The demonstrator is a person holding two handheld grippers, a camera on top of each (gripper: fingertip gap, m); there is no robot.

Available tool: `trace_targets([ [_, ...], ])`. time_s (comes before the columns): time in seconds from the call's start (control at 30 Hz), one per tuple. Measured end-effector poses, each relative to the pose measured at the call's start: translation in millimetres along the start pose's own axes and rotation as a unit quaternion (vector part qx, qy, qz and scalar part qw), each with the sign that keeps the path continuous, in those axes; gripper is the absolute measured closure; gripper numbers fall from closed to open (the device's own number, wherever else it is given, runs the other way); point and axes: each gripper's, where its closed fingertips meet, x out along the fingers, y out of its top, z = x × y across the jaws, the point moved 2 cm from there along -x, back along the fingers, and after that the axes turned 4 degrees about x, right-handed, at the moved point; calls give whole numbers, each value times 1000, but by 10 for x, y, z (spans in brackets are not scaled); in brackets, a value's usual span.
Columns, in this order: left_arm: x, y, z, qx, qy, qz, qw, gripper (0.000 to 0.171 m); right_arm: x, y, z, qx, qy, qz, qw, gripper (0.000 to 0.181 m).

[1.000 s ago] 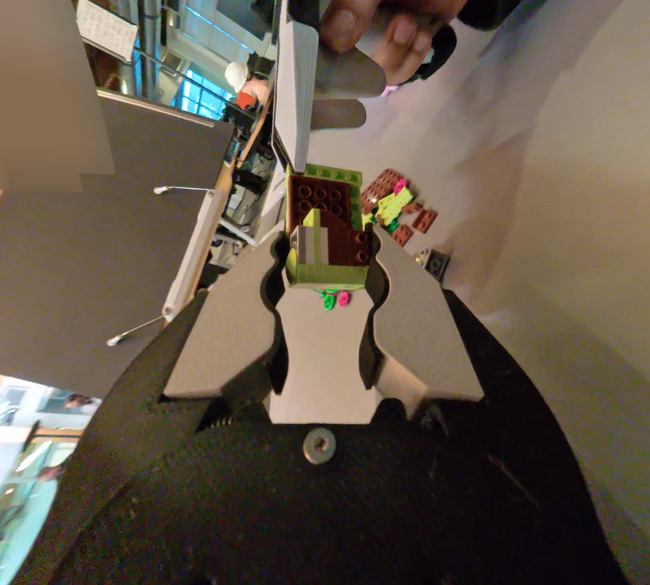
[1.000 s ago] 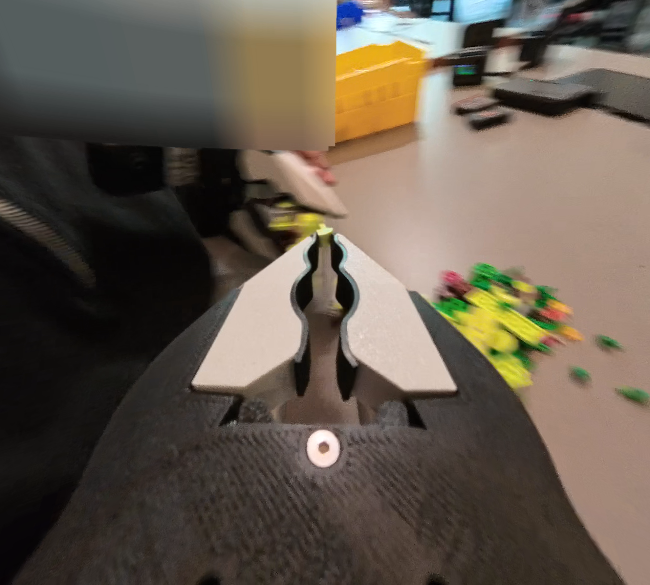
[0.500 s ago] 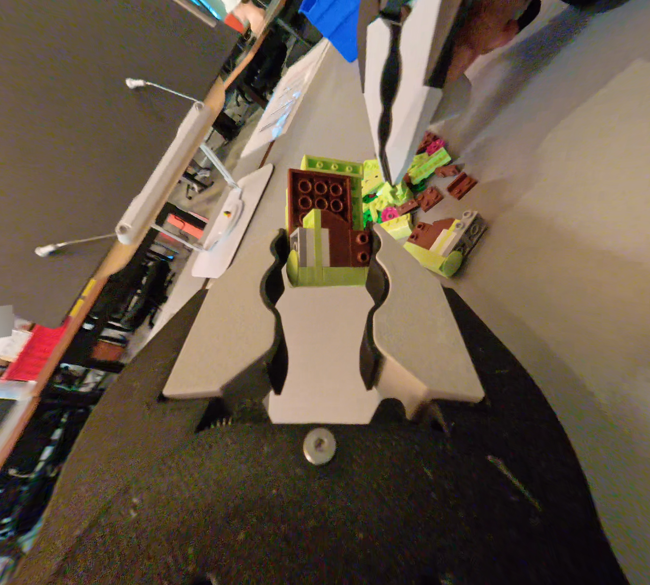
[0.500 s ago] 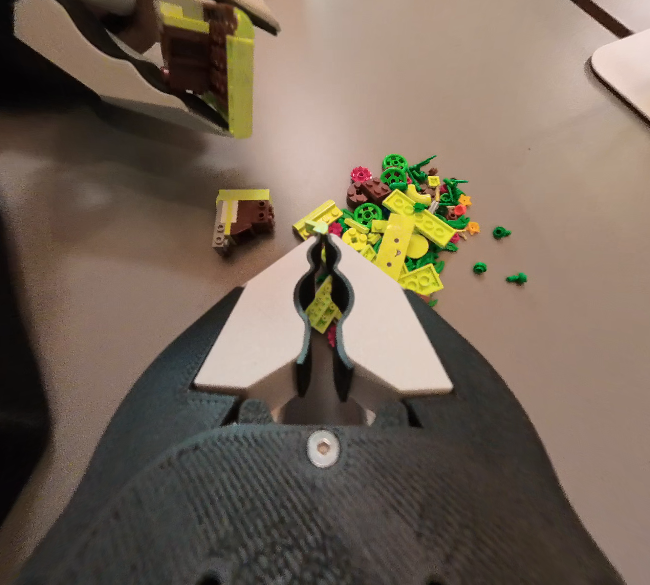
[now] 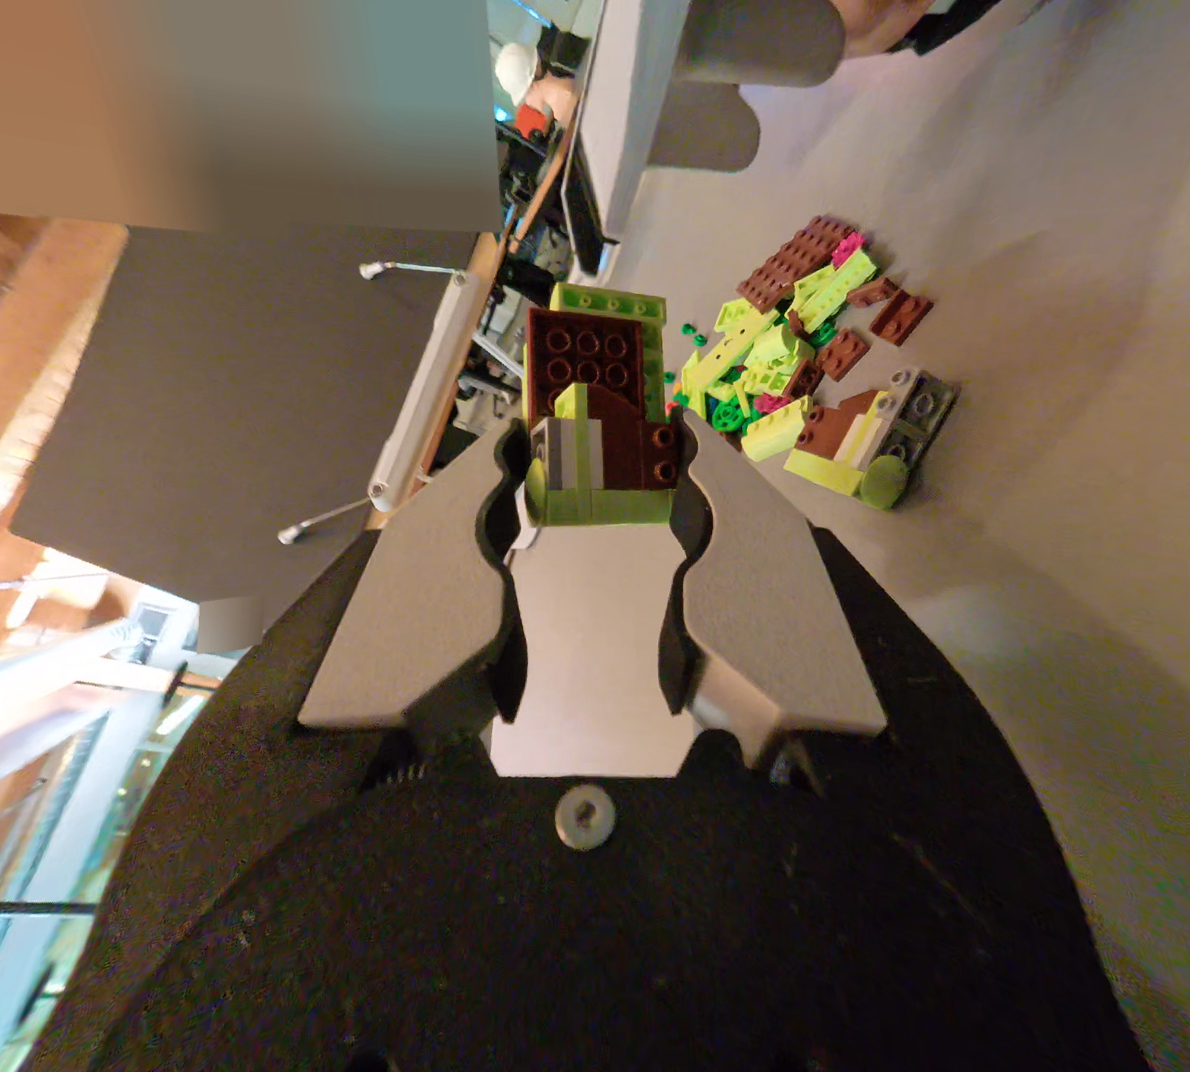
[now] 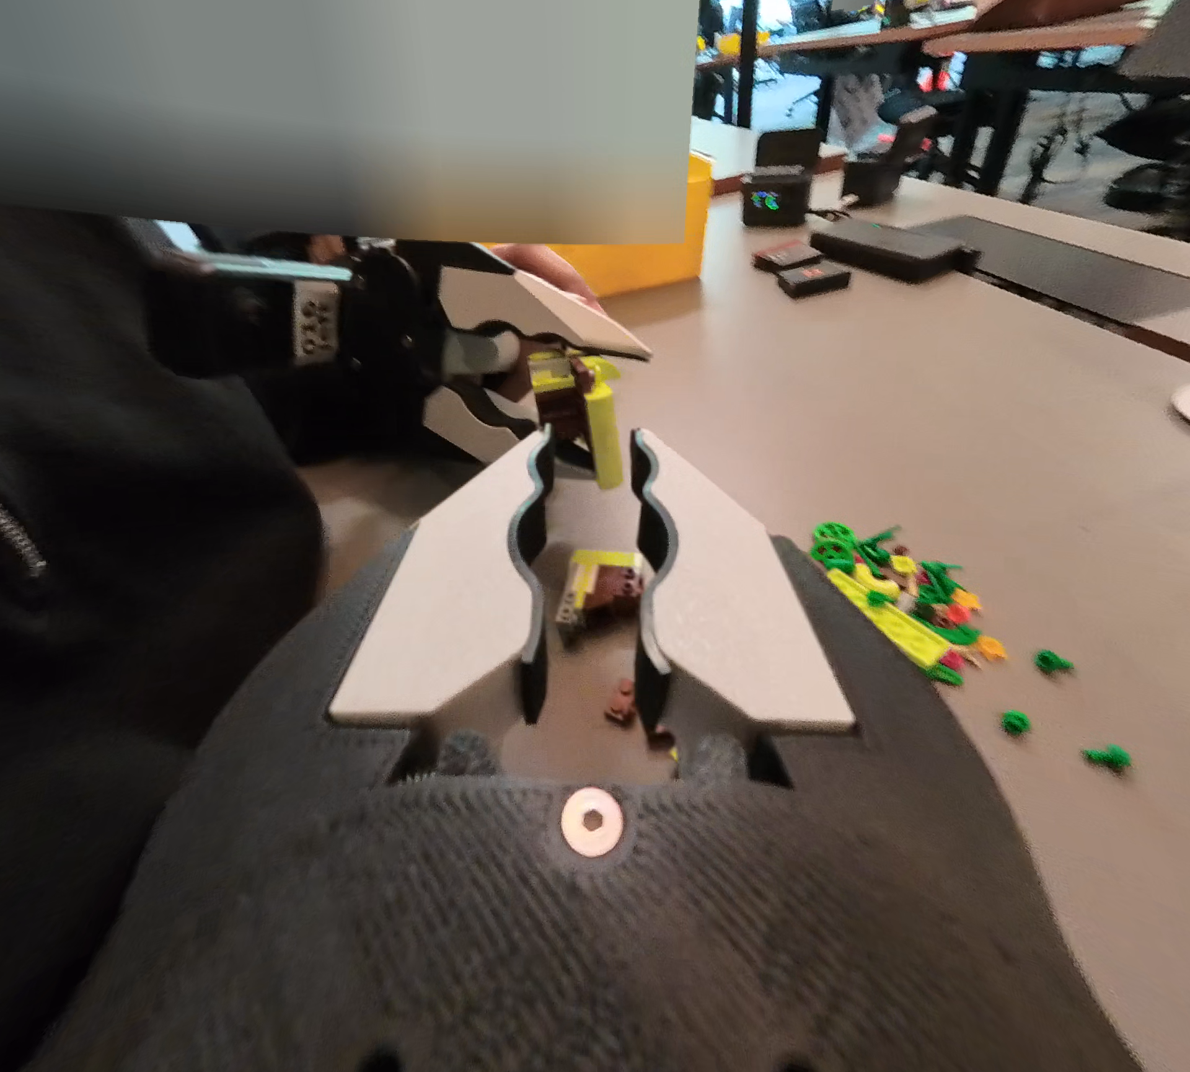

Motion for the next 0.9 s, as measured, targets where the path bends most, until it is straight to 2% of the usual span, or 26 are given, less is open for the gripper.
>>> trace_targets([
  [0.1, -21, 79, 21, 30, 8, 17, 999, 128, 11, 34, -107, -8, 31, 17, 999, 162],
  [0.27, -28, 146, 49, 19, 0, 31, 999, 128, 26, -8, -124, -56, 15, -1, 998, 168],
  [0.43, -50, 214, 59, 26, 5, 49, 998, 128, 43, -28, -181, -70, 26, -7, 997, 173],
  [0.67, -109, 357, -11, -14, 13, 91, 996, 128, -25, 90, -321, -86, 58, 25, 994, 173],
  [0.8, -72, 308, 11, -30, 12, 79, 996, 127, -5, 70, -284, -118, 26, 17, 993, 173],
  [0.87, -48, 249, 17, -73, 10, 72, 995, 123, 7, 76, -279, -157, -2, 15, 987, 174],
  [0.9, -38, 215, 24, -106, 0, 73, 992, 114, -3, 99, -271, -179, -21, 20, 983, 174],
])
